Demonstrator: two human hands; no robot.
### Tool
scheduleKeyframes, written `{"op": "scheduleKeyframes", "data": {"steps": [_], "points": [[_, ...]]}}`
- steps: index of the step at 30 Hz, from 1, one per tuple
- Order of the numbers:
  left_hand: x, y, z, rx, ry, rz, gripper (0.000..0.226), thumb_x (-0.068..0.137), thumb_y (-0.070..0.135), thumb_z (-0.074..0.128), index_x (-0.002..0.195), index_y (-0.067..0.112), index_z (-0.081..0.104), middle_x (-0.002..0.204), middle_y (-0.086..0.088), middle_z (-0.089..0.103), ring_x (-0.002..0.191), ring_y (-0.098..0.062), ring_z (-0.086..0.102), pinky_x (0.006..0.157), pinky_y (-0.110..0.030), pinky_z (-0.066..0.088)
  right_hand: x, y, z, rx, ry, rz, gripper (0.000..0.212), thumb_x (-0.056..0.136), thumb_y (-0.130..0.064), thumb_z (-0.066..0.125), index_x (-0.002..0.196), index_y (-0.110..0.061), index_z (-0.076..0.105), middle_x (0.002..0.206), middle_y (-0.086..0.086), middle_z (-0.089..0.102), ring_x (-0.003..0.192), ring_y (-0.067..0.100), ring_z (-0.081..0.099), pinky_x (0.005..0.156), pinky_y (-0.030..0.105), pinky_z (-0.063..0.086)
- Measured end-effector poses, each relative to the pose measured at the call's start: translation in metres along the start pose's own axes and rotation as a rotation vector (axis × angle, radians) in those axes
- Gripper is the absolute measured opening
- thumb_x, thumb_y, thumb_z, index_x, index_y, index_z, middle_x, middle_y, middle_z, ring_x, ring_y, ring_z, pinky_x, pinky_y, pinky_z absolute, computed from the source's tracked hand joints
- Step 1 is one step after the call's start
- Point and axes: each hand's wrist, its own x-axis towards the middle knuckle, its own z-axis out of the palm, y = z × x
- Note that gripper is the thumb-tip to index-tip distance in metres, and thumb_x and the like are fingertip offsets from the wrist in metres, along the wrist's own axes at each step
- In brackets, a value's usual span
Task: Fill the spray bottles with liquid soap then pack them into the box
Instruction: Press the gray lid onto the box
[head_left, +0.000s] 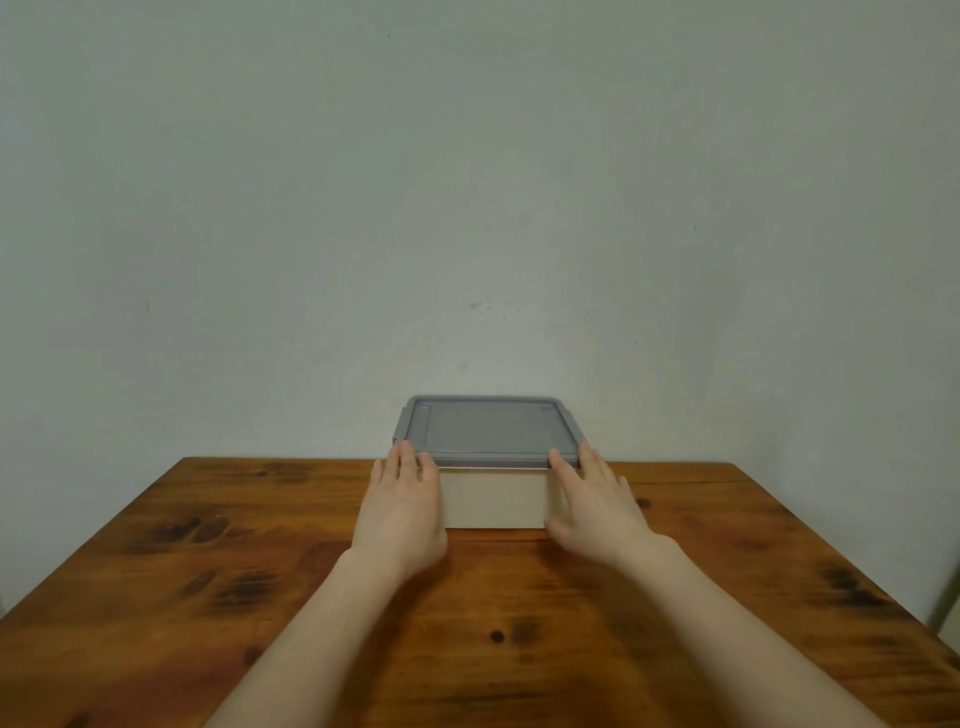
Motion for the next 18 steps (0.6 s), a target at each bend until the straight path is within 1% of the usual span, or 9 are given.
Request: {"op": "scheduleKeyframes", "data": {"steps": [12, 18], "points": [[0.0012, 0.0003, 0.0011, 0.007, 0.002, 0.004, 0.07, 0.09, 0.023, 0.041, 0.145, 0.004, 0.003, 0.154, -0.021, 0.001, 0.144, -0.033, -0.001, 0.116, -0.041, 0.004, 0.0016, 0.0015, 0.0009, 0.002, 0.008, -0.006, 0.078, 0.09, -0.032, 0.05, 0.149, -0.025, 0.001, 0.157, 0.014, -0.006, 0.146, 0.028, -0.006, 0.117, 0.049, 0.009], [0.0012, 0.0019, 0.0035, 0.015, 0.013, 0.0, 0.07, 0.089, 0.021, 0.04, 0.145, 0.004, 0.002, 0.154, -0.022, 0.0, 0.144, -0.033, -0.002, 0.116, -0.041, 0.003, 0.0018, 0.0016, 0.0037, 0.026, 0.036, -0.008, 0.078, 0.09, -0.028, 0.05, 0.149, -0.024, 0.001, 0.157, 0.014, -0.008, 0.146, 0.028, -0.007, 0.117, 0.046, 0.007]]}}
